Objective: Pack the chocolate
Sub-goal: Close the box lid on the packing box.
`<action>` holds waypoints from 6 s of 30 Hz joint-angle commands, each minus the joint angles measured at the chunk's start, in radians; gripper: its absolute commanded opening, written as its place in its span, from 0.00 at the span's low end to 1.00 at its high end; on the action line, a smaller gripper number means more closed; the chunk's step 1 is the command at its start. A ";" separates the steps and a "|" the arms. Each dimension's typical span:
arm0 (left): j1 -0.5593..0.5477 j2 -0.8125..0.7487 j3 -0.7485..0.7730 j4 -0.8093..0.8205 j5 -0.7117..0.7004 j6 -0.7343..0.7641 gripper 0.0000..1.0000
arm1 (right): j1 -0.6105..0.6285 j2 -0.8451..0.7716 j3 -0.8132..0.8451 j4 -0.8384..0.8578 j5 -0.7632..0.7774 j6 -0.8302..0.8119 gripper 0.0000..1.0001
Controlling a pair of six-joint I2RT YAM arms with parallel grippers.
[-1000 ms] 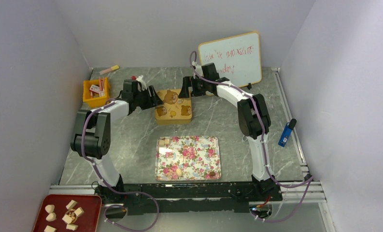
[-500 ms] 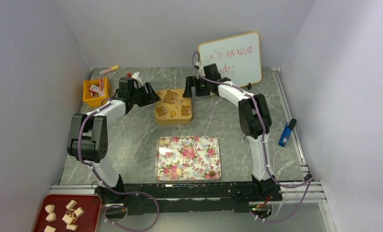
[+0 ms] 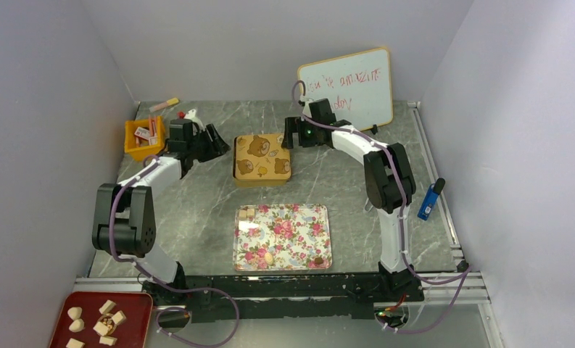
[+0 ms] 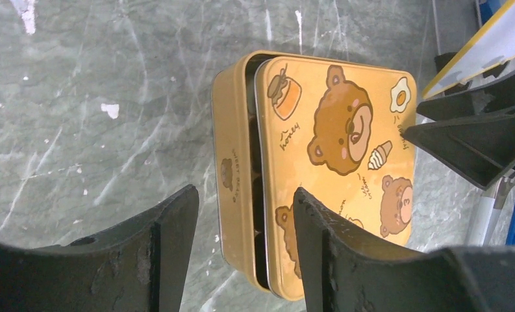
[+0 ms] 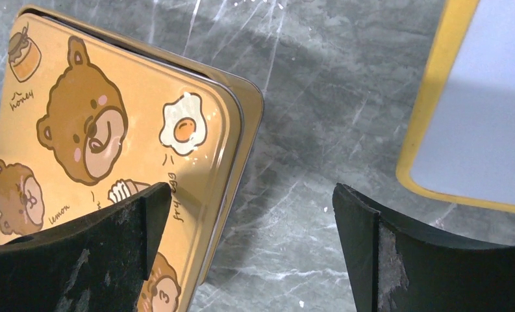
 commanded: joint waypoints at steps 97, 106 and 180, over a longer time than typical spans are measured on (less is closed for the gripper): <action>-0.175 0.169 0.121 -0.098 -0.189 0.167 0.54 | 0.086 -0.075 -0.062 -0.064 0.209 -0.067 1.00; -0.167 0.185 0.180 -0.140 -0.223 0.169 0.55 | 0.073 -0.094 -0.067 -0.062 0.224 -0.065 1.00; -0.051 -0.030 0.090 -0.205 -0.333 0.093 0.67 | -0.002 -0.139 0.060 -0.068 0.151 -0.051 1.00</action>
